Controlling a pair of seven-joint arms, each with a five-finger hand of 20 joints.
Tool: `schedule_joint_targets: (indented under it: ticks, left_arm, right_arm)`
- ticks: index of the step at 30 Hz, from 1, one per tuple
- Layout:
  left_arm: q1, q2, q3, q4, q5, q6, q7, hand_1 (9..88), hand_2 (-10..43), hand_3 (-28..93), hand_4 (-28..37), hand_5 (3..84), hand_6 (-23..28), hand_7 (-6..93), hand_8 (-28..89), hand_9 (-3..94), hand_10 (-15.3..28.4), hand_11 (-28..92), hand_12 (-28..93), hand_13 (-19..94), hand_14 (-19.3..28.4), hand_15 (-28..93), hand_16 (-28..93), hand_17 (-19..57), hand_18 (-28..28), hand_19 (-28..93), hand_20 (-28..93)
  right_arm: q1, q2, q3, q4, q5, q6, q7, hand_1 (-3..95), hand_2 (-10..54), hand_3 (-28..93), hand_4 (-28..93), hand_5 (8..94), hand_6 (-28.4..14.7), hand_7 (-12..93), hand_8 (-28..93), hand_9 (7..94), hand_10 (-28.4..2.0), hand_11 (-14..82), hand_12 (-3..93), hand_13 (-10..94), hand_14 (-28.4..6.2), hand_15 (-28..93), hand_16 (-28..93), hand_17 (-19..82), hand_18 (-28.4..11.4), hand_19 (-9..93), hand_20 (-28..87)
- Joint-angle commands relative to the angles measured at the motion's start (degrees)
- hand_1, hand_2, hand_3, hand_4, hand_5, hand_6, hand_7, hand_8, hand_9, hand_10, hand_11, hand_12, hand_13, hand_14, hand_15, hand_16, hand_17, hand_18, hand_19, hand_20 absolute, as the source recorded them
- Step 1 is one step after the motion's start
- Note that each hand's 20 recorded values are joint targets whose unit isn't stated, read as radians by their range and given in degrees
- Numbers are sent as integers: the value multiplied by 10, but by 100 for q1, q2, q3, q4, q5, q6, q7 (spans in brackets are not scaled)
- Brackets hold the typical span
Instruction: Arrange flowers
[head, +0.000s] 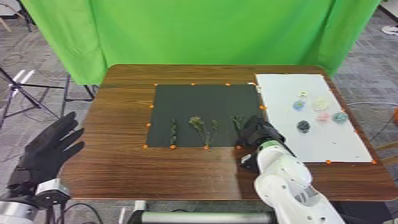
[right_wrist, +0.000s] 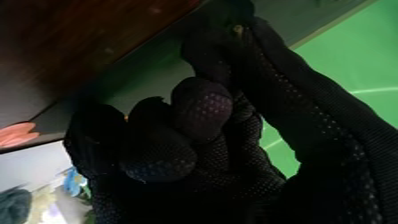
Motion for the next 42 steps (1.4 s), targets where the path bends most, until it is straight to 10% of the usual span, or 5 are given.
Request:
schedule_joint_targets:
  ticks: [1,42]
  left_arm:
    - [23,-5,2,10,-7,-66,-61,229,-54,707,-283,242,12,172,-86,180,86,104,197,136,114,162,77,-114,179,331,98]
    - [-8,63,-18,51,-28,-137,-119,230,-52,707,-283,241,13,174,-87,179,86,106,196,135,116,169,73,-114,179,332,97]
  right_arm:
    - [-171,-111,-47,17,25,-16,-167,413,-74,820,-182,687,5,572,182,785,-106,599,516,742,-91,832,380,411,-226,932,659]
    - [-307,96,-53,72,-1265,-187,-49,283,-71,801,-230,648,-28,497,97,707,-132,589,475,678,-109,814,376,345,-229,932,604]
